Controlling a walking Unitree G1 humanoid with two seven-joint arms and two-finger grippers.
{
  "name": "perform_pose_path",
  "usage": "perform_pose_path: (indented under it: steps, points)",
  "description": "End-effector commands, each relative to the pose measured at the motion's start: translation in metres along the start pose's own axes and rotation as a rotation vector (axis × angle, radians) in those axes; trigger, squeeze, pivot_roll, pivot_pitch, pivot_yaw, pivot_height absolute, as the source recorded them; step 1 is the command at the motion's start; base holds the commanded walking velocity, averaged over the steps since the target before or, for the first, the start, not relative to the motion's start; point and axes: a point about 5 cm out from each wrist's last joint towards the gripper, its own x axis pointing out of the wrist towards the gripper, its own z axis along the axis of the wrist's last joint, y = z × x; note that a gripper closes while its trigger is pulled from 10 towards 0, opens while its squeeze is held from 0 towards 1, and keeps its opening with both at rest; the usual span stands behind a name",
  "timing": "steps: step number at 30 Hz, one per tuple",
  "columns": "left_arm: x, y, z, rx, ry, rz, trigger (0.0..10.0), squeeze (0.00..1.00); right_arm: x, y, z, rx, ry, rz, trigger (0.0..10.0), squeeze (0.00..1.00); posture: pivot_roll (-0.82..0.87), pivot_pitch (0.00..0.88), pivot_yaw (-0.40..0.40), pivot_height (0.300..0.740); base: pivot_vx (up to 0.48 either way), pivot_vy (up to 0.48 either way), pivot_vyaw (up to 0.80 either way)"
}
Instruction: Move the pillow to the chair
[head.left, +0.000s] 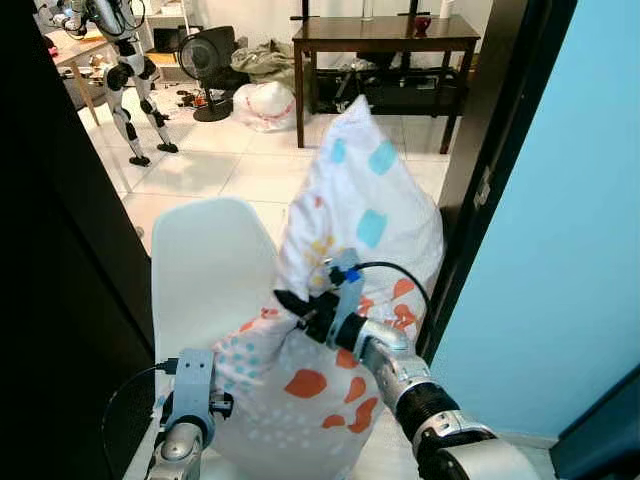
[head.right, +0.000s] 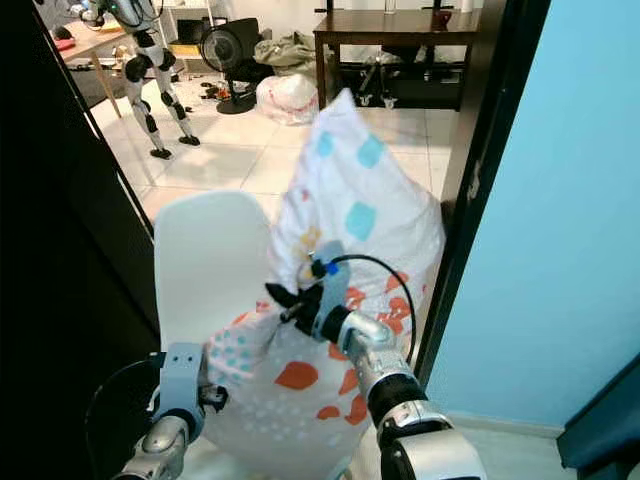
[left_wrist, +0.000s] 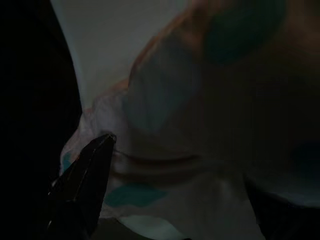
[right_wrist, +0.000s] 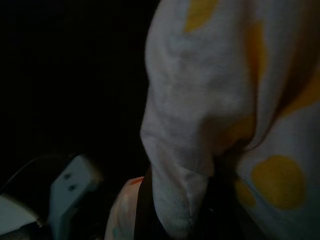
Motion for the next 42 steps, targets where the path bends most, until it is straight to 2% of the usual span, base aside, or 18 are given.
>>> perform_pose_path:
  steps: [1, 3, 5, 6, 7, 8, 10, 13, 14, 15, 16, 19, 21, 26, 30, 32, 35, 42]
  points:
    - [0.004, 0.004, 0.012, -0.016, -0.045, 0.021, 10.0, 0.00, 0.019, 0.025, 0.002, -0.057, 0.021, 0.179, 10.0, 0.00, -0.09, 0.063, -0.009, 0.740, 0.000, 0.000, 0.00]
    - [0.008, 0.014, 0.026, -0.026, -0.105, 0.072, 10.0, 0.00, 0.027, 0.035, 0.003, -0.082, 0.044, 0.246, 10.0, 0.00, -0.08, 0.062, -0.013, 0.740, 0.000, 0.000, 0.00]
    - [0.008, 0.014, 0.026, -0.026, -0.105, 0.072, 10.0, 0.00, 0.027, 0.035, 0.003, -0.082, 0.044, 0.246, 10.0, 0.00, -0.08, 0.062, -0.013, 0.740, 0.000, 0.000, 0.00]
    - [0.013, 0.034, 0.054, -0.023, -0.214, 0.158, 10.0, 0.00, 0.038, 0.040, 0.013, -0.073, 0.027, 0.263, 10.0, 0.00, -0.07, 0.064, -0.020, 0.740, 0.000, 0.000, 0.00]
    - [0.014, 0.045, 0.070, -0.012, -0.276, 0.204, 10.0, 0.00, 0.043, 0.043, 0.018, -0.066, 0.017, 0.291, 10.0, 0.00, -0.07, 0.064, -0.020, 0.740, 0.000, 0.000, 0.00]
    - [0.014, 0.045, 0.070, -0.012, -0.276, 0.204, 10.0, 0.00, 0.043, 0.043, 0.018, -0.066, 0.017, 0.291, 10.0, 0.00, -0.07, 0.064, -0.020, 0.740, 0.000, 0.000, 0.00]
    - [0.014, 0.059, 0.090, 0.000, -0.353, 0.261, 10.0, 0.00, 0.048, 0.049, 0.021, -0.069, 0.019, 0.330, 10.0, 0.00, -0.05, 0.065, -0.031, 0.740, 0.000, 0.000, 0.00]
    - [0.013, 0.070, 0.104, 0.010, -0.408, 0.305, 10.0, 0.00, 0.050, 0.054, 0.017, -0.087, 0.052, 0.360, 10.0, 0.00, -0.04, 0.066, -0.036, 0.740, 0.000, 0.000, 0.00]
    - [0.012, 0.075, 0.113, 0.015, -0.444, 0.331, 10.0, 0.00, 0.051, 0.060, 0.009, -0.128, 0.102, 0.383, 10.0, 0.00, -0.03, 0.070, -0.040, 0.740, 0.000, 0.000, 0.00]
    - [0.012, 0.075, 0.113, 0.015, -0.444, 0.331, 10.0, 0.00, 0.051, 0.060, 0.009, -0.128, 0.102, 0.383, 10.0, 0.00, -0.03, 0.070, -0.040, 0.740, 0.000, 0.000, 0.00]
    - [0.009, 0.080, 0.122, 0.021, -0.488, 0.357, 10.0, 0.00, 0.053, 0.069, -0.003, -0.167, 0.157, 0.415, 10.0, 0.00, -0.03, 0.074, -0.040, 0.740, 0.000, 0.000, 0.00]
    - [0.008, 0.079, 0.125, 0.027, -0.504, 0.359, 10.0, 0.00, 0.054, 0.073, -0.008, -0.176, 0.176, 0.419, 10.0, 0.00, -0.02, 0.075, -0.042, 0.740, 0.000, 0.000, 0.00]
    - [0.009, 0.074, 0.122, 0.037, -0.500, 0.347, 10.0, 0.00, 0.055, 0.072, -0.012, -0.191, 0.203, 0.371, 10.0, 0.00, -0.02, 0.076, -0.042, 0.740, 0.000, 0.000, 0.00]
    - [0.009, 0.064, 0.110, 0.043, -0.466, 0.319, 10.0, 0.00, 0.055, 0.060, -0.015, -0.213, 0.224, 0.221, 10.0, 0.00, -0.02, 0.080, -0.038, 0.720, 0.000, 0.000, 0.00]
    - [0.009, 0.059, 0.107, 0.045, -0.460, 0.306, 10.0, 0.00, 0.052, 0.053, -0.015, -0.232, 0.239, 0.165, 10.0, 0.00, -0.02, 0.081, -0.037, 0.710, 0.000, 0.000, 0.00]
    - [0.008, 0.055, 0.107, 0.048, -0.461, 0.297, 10.0, 0.00, 0.048, 0.043, -0.016, -0.259, 0.266, 0.073, 10.0, 0.00, -0.02, 0.085, -0.037, 0.700, 0.000, 0.000, 0.00]
    - [0.008, 0.054, 0.107, 0.049, -0.463, 0.289, 10.0, 0.00, 0.045, 0.036, -0.018, -0.249, 0.274, 0.012, 10.0, 0.00, -0.02, 0.090, -0.036, 0.690, 0.000, 0.000, 0.00]
    - [0.008, 0.053, 0.107, 0.049, -0.463, 0.284, 10.0, 0.00, 0.045, 0.041, -0.023, -0.215, 0.260, 0.034, 10.0, 0.00, -0.01, 0.098, -0.032, 0.670, 0.000, 0.000, 0.00]
